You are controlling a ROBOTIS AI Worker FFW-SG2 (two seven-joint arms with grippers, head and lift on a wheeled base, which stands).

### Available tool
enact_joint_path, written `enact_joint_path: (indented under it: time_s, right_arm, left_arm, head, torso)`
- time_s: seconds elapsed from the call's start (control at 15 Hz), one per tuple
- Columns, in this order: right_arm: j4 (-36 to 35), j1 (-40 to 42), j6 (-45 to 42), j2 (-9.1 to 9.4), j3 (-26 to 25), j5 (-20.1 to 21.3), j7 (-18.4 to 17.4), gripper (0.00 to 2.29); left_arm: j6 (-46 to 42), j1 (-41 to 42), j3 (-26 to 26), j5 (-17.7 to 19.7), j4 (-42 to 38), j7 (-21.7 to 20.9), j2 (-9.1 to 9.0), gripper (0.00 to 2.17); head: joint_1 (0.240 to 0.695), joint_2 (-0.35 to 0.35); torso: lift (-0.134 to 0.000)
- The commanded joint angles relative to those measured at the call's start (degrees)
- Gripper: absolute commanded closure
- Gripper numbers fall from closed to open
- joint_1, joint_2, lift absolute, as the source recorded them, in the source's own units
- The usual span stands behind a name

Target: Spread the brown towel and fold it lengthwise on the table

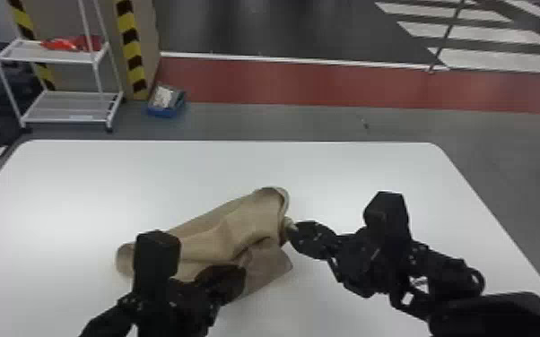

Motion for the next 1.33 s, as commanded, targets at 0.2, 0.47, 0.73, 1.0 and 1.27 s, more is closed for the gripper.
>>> enact_joint_path:
  time_s: [0.2, 0.47, 0.73, 1.0, 1.27]
  right_arm:
    - [-1.65, -0.84, 3.21, 0.05, 1.40, -0.05, -1.16, 1.48]
    - [-2.44, -1.63, 4.62, 0.05, 0.78, -0.05, -1.34, 1.48]
    - [-2.18, -2.59, 6.20, 0.05, -3.09, -0.31, -0.63, 1.48]
    - [0.02, -3.65, 5.15, 0.05, -5.55, 1.54, 0.77, 1.48]
    - [0.90, -4.44, 3.92, -4.92, -5.46, 7.86, 0.77, 1.48]
  left_arm:
    - [2.02, 0.54, 1.01, -0.51, -2.80, -1.23, -0.24, 2.14]
    - [4.66, 0.01, 5.15, 0.55, -5.00, -3.43, -0.24, 2.14]
    - [12.22, -3.77, 16.48, 5.91, -7.90, -6.15, -0.24, 2.14]
    - [16.08, -8.43, 28.79, 11.88, -7.46, -6.94, -0.24, 2.14]
    - [17.14, -10.71, 35.03, 14.61, -4.38, -7.56, -0.24, 2.14]
  head:
    - [0.695, -0.102]
    - [0.695, -0.089]
    - [0.695, -0.053]
    - [0.695, 0.003]
    - [0.695, 0.061]
  torso:
    - [-0.124]
    - [-0.124]
    - [-0.124]
    - [-0.124]
    - [-0.124]
